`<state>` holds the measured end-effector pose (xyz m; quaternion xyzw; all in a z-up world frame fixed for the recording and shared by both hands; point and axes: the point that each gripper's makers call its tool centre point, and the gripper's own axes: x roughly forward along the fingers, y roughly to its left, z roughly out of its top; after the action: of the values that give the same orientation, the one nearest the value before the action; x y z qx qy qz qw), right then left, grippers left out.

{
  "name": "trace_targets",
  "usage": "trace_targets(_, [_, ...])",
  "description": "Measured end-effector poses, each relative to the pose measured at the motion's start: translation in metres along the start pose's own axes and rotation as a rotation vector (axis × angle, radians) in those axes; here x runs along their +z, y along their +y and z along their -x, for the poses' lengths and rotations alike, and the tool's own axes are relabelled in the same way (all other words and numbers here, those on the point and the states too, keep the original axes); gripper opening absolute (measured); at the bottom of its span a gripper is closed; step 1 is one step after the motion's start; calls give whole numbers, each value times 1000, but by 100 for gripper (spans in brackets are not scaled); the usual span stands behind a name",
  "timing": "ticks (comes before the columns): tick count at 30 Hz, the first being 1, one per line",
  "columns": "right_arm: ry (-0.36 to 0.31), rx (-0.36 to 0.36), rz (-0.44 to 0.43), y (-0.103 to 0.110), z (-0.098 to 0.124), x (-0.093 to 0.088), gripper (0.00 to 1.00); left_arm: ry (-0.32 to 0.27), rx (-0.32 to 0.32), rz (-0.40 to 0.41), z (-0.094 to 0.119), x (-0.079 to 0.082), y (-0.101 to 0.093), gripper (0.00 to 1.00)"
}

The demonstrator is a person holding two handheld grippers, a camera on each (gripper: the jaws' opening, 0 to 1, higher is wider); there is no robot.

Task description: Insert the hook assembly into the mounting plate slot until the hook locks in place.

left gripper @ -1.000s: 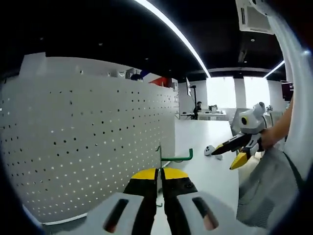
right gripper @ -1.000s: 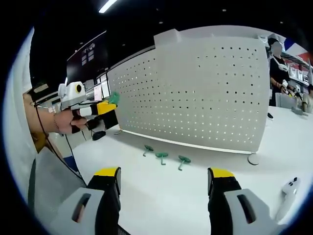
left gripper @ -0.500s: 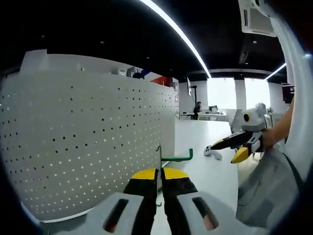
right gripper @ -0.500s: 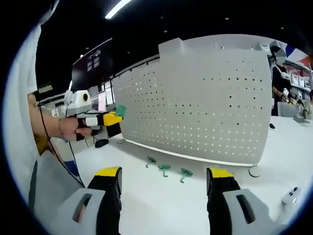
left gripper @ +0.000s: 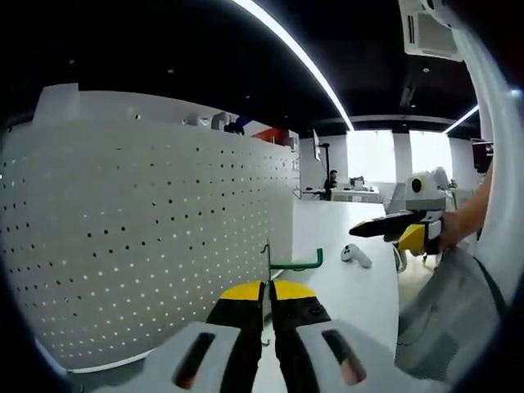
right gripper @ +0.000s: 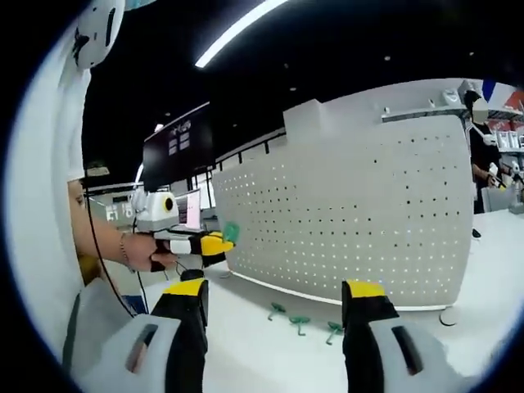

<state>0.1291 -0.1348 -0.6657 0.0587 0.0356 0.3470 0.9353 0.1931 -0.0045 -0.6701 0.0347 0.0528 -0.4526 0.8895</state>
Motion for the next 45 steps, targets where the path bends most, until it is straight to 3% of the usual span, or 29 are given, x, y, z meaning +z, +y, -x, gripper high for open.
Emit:
trace_targets(15, [-5, 113, -39, 31, -36, 2, 55, -3, 6, -1, -2, 2, -5, 2])
trace_targets(24, [-24, 140, -56, 38, -50, 10, 53, -15, 15, -10, -4, 7, -8, 2])
trace_targets(45, [-80, 155, -153, 41, -74, 22, 48, -28, 110, -43, -1, 17, -1, 2])
